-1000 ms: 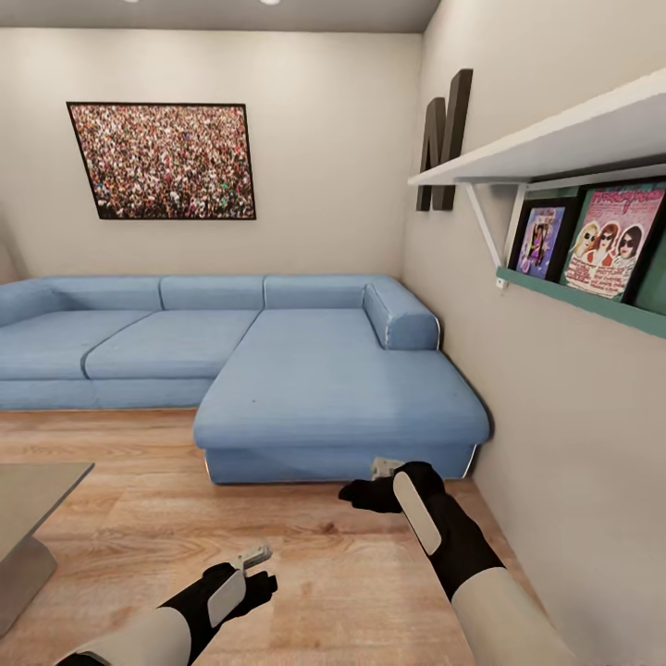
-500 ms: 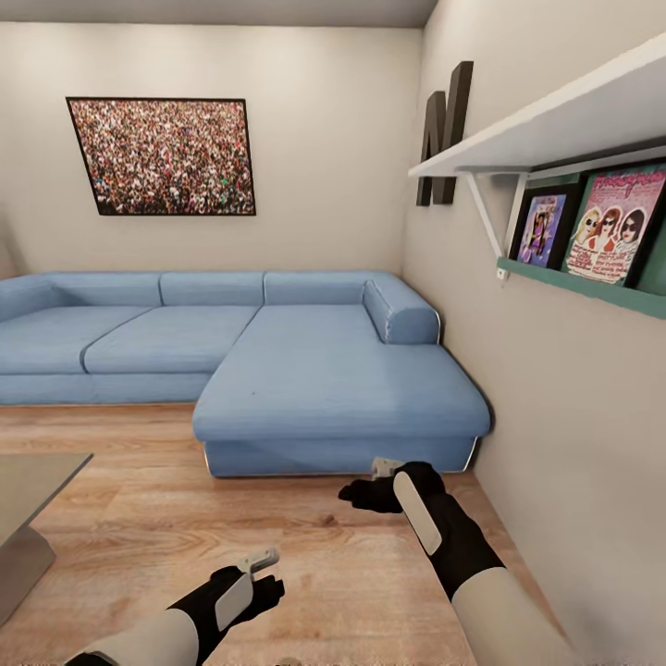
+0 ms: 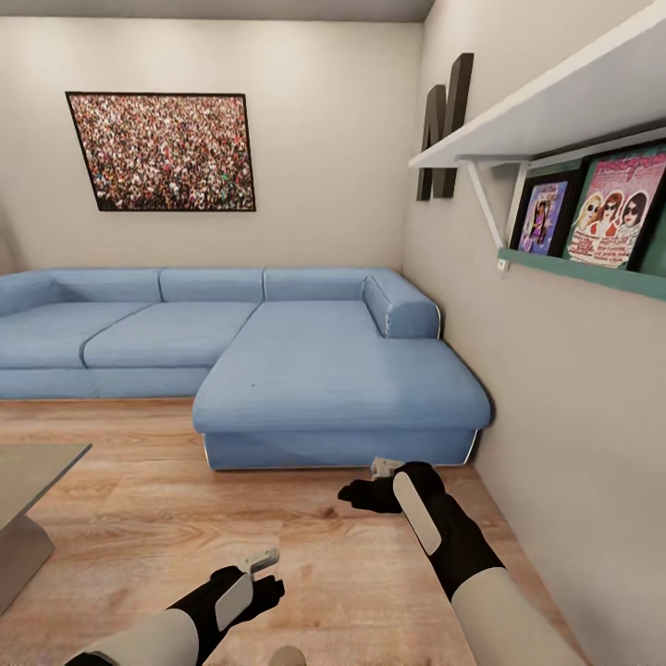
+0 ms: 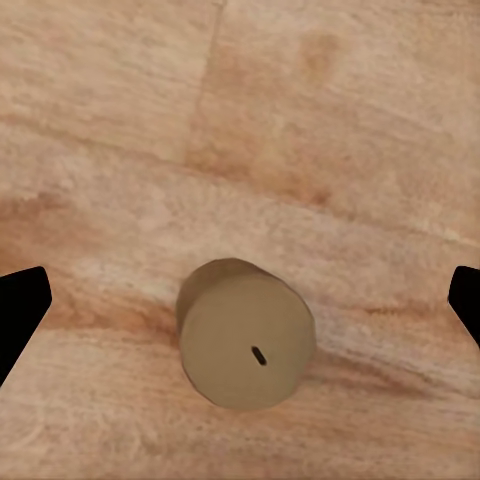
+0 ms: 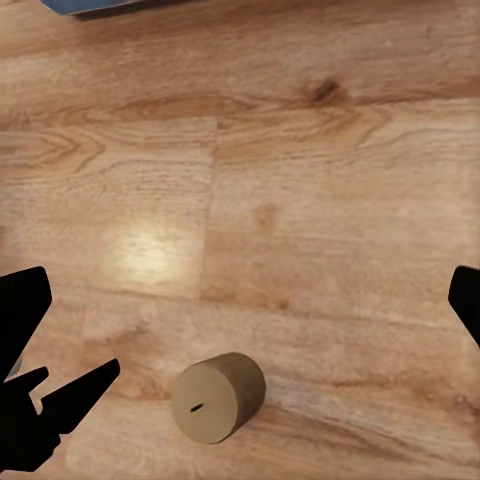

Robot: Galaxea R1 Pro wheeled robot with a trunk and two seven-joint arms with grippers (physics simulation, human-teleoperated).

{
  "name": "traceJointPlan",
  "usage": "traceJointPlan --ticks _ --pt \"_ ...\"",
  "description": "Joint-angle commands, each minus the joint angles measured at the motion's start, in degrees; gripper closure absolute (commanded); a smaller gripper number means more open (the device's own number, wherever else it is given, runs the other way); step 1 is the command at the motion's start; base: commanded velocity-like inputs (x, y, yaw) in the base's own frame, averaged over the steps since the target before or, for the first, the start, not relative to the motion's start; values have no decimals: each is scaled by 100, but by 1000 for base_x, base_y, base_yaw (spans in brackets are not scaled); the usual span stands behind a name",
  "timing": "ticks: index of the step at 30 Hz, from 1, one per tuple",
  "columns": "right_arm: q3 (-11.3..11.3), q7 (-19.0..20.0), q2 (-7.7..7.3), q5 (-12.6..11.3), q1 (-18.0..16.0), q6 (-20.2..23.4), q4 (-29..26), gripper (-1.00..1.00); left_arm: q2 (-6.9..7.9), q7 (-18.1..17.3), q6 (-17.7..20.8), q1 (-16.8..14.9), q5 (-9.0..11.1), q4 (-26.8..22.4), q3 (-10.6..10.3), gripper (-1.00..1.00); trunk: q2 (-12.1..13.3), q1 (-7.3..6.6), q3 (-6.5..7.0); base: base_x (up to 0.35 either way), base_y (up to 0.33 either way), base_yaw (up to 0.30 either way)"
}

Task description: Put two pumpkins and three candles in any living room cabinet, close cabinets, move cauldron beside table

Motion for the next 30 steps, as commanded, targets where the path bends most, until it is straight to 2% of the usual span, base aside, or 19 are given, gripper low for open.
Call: traceJointPlan --ticks 1,21,25,30 --pt "8 -58 0 -61 -3 12 -4 -100 2 41 23 -1 59 -15 -48 -100 -44 21 -24 0 0 0" --pt "8 -26 -11 -81 -3 -7 -13 -100 2 40 -5 -1 58 -12 -48 -100 -89 82 -465 0 0 0" --pt "20 359 -23 -93 -3 -7 -26 -100 2 40 -28 -1 58 -12 -51 -100 -94 92 -554 0 0 0" --pt "25 1472 -25 -85 -3 -2 -109 -100 2 39 -50 -1 55 -12 -55 -100 -101 105 -665 0 0 0"
